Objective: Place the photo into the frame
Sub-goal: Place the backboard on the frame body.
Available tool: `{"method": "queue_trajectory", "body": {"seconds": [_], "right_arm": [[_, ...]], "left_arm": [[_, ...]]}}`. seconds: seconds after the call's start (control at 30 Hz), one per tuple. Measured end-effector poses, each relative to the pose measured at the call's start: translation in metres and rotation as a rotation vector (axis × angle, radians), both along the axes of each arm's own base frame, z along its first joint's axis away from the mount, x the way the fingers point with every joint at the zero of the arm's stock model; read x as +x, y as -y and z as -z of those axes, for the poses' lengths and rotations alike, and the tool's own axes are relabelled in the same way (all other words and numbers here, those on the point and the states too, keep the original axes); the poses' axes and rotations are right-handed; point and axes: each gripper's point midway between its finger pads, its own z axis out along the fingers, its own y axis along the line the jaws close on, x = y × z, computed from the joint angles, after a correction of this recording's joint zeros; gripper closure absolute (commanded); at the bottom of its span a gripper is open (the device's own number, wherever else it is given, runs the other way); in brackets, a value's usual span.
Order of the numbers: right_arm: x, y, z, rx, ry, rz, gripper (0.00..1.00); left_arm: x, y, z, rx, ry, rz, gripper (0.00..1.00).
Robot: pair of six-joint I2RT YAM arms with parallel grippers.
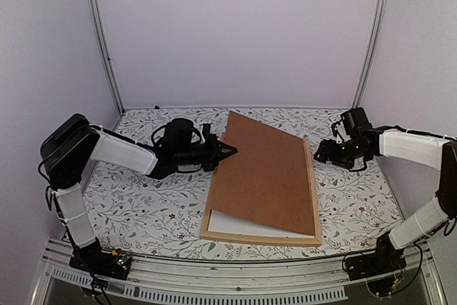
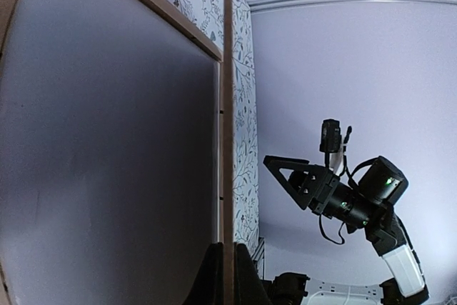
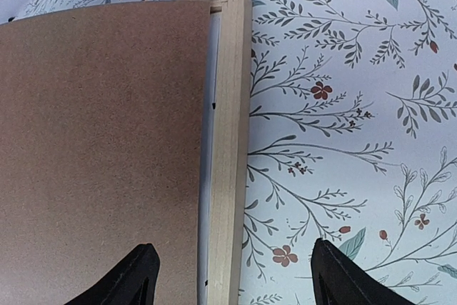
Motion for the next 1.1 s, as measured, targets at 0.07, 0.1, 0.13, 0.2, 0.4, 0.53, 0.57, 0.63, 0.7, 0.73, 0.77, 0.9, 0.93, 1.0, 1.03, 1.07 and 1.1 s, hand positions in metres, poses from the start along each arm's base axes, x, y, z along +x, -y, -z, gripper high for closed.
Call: {"method": "queue_trajectory", "body": {"seconds": [0.07,0.1,0.13,0.2,0.4,0.53,0.57,0.63,0.7,0.73,0.77,0.9,0.93,1.0,1.03,1.07,1.1], "right_arm": [[0.000,0.000,0.000,0.000,0.000,0.000,0.23],[0.000,0.000,0.000,0.001,0.000,0.000,0.23],[0.000,0.000,0.000,0.001,0.001,0.000,0.23],[0.000,0.000,0.000,0.001,0.001,-0.001,0.23],[0.001,0.000,0.000,0.002,0.004,-0.001,0.23],[0.000,0.000,0.001,0.003,0.004,-0.001,0.23],[0.000,0.000,0.001,0.003,0.004,-0.001,0.23],[0.000,0.000,0.001,0.003,0.004,-0.001,0.23],[0.000,0.000,0.001,0.003,0.004,-0.001,0.23],[0.000,0.000,0.001,0.003,0.004,-0.001,0.23],[0.000,0.000,0.001,0.003,0.004,-0.001,0.23],[0.000,0.000,0.001,0.003,0.004,-0.001,0.23],[0.000,0.000,0.001,0.002,0.004,-0.001,0.23],[0.000,0.000,0.001,0.002,0.004,-0.001,0.23],[0.000,0.000,0.001,0.003,0.004,-0.001,0.23],[0.000,0.000,0.001,0.002,0.004,-0.001,0.23],[0.000,0.000,0.001,0.002,0.004,-0.001,0.23]], "left_arm": [[0.000,0.000,0.000,0.002,0.002,0.001,1.00],[0.000,0.000,0.000,0.003,0.002,0.002,1.00],[0.001,0.001,-0.001,0.004,0.002,0.003,1.00],[0.002,0.003,-0.002,0.005,0.003,0.007,1.00],[0.002,0.005,0.000,0.007,0.002,0.018,1.00],[0.002,0.005,0.000,0.010,0.003,0.019,1.00],[0.002,0.005,0.000,0.011,0.005,0.020,1.00],[0.002,0.005,0.000,0.013,0.010,0.022,1.00],[0.002,0.006,0.000,0.013,0.012,0.024,1.00],[0.002,0.006,0.000,0.012,0.012,0.025,1.00],[0.001,0.006,0.000,0.012,0.012,0.026,1.00],[0.001,0.006,-0.003,0.007,0.013,0.029,1.00],[0.000,0.006,-0.003,0.005,0.013,0.031,1.00],[-0.001,0.006,-0.007,-0.001,0.017,0.037,1.00],[-0.002,0.005,-0.008,-0.004,0.016,0.039,1.00],[-0.003,0.005,-0.010,-0.007,0.017,0.041,1.00],[-0.004,0.004,-0.012,-0.012,0.019,0.043,1.00]]}}
